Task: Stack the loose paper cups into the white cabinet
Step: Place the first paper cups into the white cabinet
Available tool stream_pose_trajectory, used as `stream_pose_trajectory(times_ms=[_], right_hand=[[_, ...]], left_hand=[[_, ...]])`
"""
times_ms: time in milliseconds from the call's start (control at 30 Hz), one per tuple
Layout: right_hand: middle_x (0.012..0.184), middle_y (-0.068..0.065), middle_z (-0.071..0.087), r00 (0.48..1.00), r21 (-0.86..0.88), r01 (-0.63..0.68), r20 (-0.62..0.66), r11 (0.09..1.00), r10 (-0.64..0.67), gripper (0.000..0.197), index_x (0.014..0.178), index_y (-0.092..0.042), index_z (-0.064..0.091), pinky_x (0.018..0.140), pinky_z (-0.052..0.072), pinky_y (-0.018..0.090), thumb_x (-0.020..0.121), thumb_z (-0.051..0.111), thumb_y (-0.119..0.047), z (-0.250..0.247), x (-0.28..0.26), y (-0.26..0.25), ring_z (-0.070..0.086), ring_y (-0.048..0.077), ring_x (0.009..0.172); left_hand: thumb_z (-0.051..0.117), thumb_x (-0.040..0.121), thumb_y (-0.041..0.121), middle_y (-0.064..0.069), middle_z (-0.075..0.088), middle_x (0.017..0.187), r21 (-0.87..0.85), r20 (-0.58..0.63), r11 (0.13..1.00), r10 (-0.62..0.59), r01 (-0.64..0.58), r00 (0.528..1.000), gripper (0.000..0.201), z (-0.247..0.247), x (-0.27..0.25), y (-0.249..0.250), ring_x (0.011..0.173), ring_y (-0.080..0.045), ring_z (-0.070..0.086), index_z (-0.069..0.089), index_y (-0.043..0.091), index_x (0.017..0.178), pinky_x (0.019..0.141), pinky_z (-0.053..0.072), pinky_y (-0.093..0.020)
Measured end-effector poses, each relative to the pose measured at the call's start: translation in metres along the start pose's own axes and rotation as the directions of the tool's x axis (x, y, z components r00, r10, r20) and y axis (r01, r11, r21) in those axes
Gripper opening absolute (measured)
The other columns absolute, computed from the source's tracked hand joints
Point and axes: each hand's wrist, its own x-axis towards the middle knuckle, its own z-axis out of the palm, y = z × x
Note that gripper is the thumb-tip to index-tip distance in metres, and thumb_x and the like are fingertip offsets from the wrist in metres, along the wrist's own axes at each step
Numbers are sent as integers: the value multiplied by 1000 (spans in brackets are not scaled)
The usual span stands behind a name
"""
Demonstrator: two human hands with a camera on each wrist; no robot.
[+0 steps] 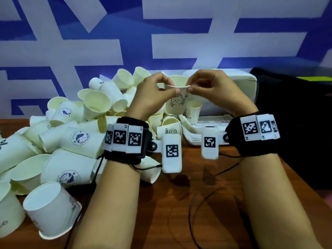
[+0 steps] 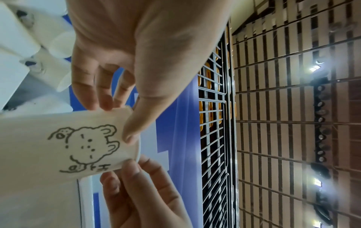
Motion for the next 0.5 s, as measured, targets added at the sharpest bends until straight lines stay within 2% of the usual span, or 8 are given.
stream_pose_trajectory(times_ms=[33, 100, 167, 200, 267, 333, 400, 500], right_hand=[[89, 11, 72, 1000, -15, -26, 6, 1000, 26, 9, 93, -15, 68, 87, 54, 40, 85, 73, -13, -10, -3, 1, 66, 18, 82], [93, 9, 72, 997, -12, -75, 3, 997, 75, 16, 99, -8, 67, 80, 57, 30, 84, 72, -10, -28, -11, 7, 67, 14, 82], [96, 5, 70, 994, 17, -106, 0, 994, 106, 21, 103, -5, 65, 73, 56, 21, 83, 72, -9, -42, -17, 14, 67, 10, 82], [99, 4, 69, 992, 31, -125, 3, 992, 125, 21, 103, -6, 65, 71, 55, 19, 83, 72, -8, -48, -18, 19, 67, 11, 84], [103, 2, 68, 987, 54, -163, 8, 985, 163, 19, 101, -9, 65, 72, 56, 22, 83, 71, -6, -56, -22, 30, 68, 19, 91], [104, 4, 67, 984, 69, -178, -14, 982, 179, 20, 99, -11, 64, 81, 59, 32, 82, 71, -3, -60, -22, 42, 68, 28, 96], [109, 5, 67, 981, 75, -186, -50, 980, 190, 24, 103, -10, 65, 90, 56, 39, 81, 71, 1, -61, -21, 53, 68, 31, 100], [120, 5, 66, 970, 99, -226, -71, 969, 233, 37, 113, -11, 66, 93, 54, 33, 80, 71, 5, -60, -18, 65, 66, 22, 106]], left_hand=[[77, 78, 29, 10, 64, 87, -22, 15, 1000, 10, -9, 1000, 16, 8, 2, 1, 73, -6, 58, 61, 25, 80, 76, 51, -32], [77, 78, 27, 11, 63, 87, -57, 54, 998, 19, -16, 998, 17, 26, 6, 3, 71, 1, 54, 64, 18, 85, 78, 53, -31], [78, 78, 28, 9, 65, 90, -78, 84, 997, 19, -12, 996, 22, 41, 11, 4, 77, -3, 58, 66, 14, 90, 83, 55, -36], [78, 78, 29, 7, 67, 93, -83, 99, 996, 13, -5, 995, 22, 47, 13, 4, 82, -7, 61, 66, 15, 90, 82, 57, -37], [77, 78, 32, 2, 69, 97, -95, 129, 995, 6, 7, 992, 19, 61, 17, 5, 84, -14, 65, 65, 19, 87, 71, 59, -34], [75, 80, 31, -2, 69, 96, -120, 132, 993, 0, 16, 991, 16, 72, 21, 6, 85, -18, 67, 64, 21, 83, 64, 57, -29], [75, 81, 28, -3, 70, 98, -144, 119, 989, -19, 36, 993, 13, 81, 27, 4, 82, -20, 70, 65, 21, 86, 68, 59, -31], [75, 82, 23, -6, 69, 105, -186, 97, 980, -46, 64, 994, 27, 91, 33, -2, 78, -19, 71, 67, 15, 106, 74, 60, -32]])
